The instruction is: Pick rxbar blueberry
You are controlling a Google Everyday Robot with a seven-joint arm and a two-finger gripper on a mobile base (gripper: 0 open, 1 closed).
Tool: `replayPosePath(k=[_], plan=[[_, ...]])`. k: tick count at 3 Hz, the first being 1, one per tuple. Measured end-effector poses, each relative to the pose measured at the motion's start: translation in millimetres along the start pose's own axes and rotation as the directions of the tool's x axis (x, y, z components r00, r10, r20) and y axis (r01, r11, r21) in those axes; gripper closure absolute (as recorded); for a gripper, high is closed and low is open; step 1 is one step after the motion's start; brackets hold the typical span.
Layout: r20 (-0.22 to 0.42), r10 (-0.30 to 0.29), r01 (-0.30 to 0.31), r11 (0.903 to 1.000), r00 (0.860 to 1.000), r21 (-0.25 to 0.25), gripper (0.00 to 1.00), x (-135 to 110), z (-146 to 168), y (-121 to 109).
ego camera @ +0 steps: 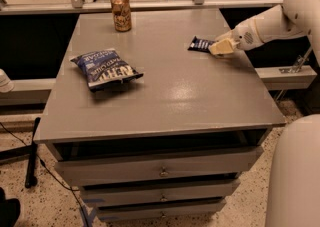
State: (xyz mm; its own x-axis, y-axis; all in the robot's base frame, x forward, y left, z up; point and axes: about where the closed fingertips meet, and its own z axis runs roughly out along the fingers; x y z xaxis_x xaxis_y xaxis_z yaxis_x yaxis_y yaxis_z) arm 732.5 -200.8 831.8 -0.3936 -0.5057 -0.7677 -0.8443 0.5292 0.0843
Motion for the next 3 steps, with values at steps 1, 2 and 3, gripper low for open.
replayPosePath(k=[1, 2, 3], plan=[[0.000, 0.000, 0.000, 1.0000, 1.000, 0.000, 0.35, 0.0, 0.0, 0.0], [0.000, -0.002, 0.002, 1.0000, 1.000, 0.000, 0.13, -0.2, -0.3, 0.4], [0.002, -0.010, 0.010, 0.9999, 1.000, -0.012, 0.00, -2.2, 5.0, 1.1]])
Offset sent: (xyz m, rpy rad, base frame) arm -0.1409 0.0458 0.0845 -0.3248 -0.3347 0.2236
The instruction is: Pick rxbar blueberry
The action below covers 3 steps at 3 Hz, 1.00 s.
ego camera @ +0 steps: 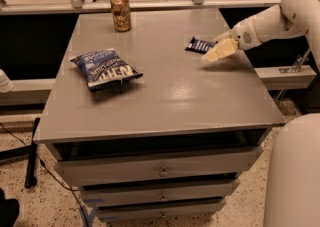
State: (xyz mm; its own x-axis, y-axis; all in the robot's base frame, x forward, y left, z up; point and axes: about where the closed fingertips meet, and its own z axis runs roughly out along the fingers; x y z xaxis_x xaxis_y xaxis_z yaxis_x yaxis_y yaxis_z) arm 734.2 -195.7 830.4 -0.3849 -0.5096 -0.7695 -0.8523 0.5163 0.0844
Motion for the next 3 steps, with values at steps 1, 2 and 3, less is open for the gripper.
replayPosePath(k=[1, 2, 3], plan=[[0.004, -0.013, 0.013, 0.9999, 1.000, -0.001, 0.00, -3, -3, 1], [0.030, -0.090, 0.090, 0.9959, 0.996, -0.008, 0.00, -18, -20, 4], [0.052, -0.136, 0.137, 0.9906, 0.989, -0.001, 0.00, -25, -33, 5]])
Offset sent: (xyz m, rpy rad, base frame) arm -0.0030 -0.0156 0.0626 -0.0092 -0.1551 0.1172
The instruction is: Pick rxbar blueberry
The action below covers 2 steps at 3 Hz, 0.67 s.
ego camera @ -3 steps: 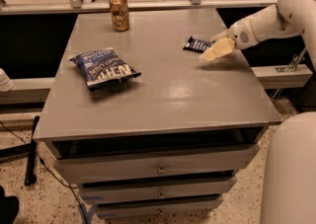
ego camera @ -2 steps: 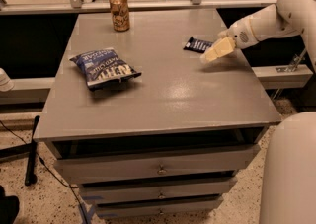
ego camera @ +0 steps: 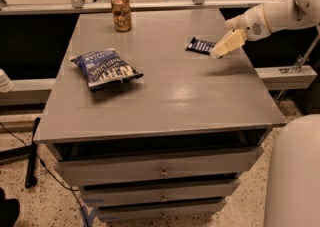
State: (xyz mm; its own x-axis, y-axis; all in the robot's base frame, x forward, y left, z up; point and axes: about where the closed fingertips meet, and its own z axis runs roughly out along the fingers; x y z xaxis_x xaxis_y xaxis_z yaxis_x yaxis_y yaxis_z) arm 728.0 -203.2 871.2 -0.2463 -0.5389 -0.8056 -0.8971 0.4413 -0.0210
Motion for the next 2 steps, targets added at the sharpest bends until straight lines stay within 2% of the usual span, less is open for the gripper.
replayPosePath(k=[1, 2], plan=[[-0.003, -0.024, 0.024, 0.9997, 1.000, 0.006, 0.00, 15.0, -2.1, -5.6], [0.000, -0.022, 0.022, 0.9997, 1.000, 0.008, 0.00, 21.5, 1.6, -9.6]])
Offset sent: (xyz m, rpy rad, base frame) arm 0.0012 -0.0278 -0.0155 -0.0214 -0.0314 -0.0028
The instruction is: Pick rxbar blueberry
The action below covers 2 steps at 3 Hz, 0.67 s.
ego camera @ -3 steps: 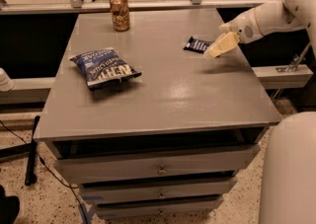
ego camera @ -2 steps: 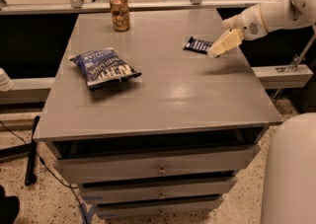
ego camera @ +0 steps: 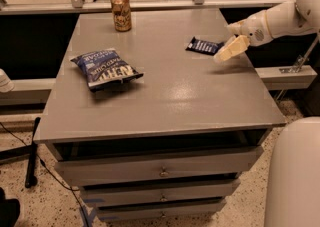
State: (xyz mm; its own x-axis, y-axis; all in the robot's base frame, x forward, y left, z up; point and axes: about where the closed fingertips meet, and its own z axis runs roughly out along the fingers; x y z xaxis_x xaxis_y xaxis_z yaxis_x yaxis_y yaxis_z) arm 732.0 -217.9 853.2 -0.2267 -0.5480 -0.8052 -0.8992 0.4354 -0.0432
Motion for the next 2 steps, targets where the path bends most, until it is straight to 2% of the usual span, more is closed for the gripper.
replayPosePath(k=[1, 2], plan=[[0.018, 0.017, -0.017, 0.9998, 1.000, -0.012, 0.16, 4, 9, -1], [0.036, 0.038, -0.037, 0.9990, 0.999, -0.024, 0.39, 6, 21, 0]])
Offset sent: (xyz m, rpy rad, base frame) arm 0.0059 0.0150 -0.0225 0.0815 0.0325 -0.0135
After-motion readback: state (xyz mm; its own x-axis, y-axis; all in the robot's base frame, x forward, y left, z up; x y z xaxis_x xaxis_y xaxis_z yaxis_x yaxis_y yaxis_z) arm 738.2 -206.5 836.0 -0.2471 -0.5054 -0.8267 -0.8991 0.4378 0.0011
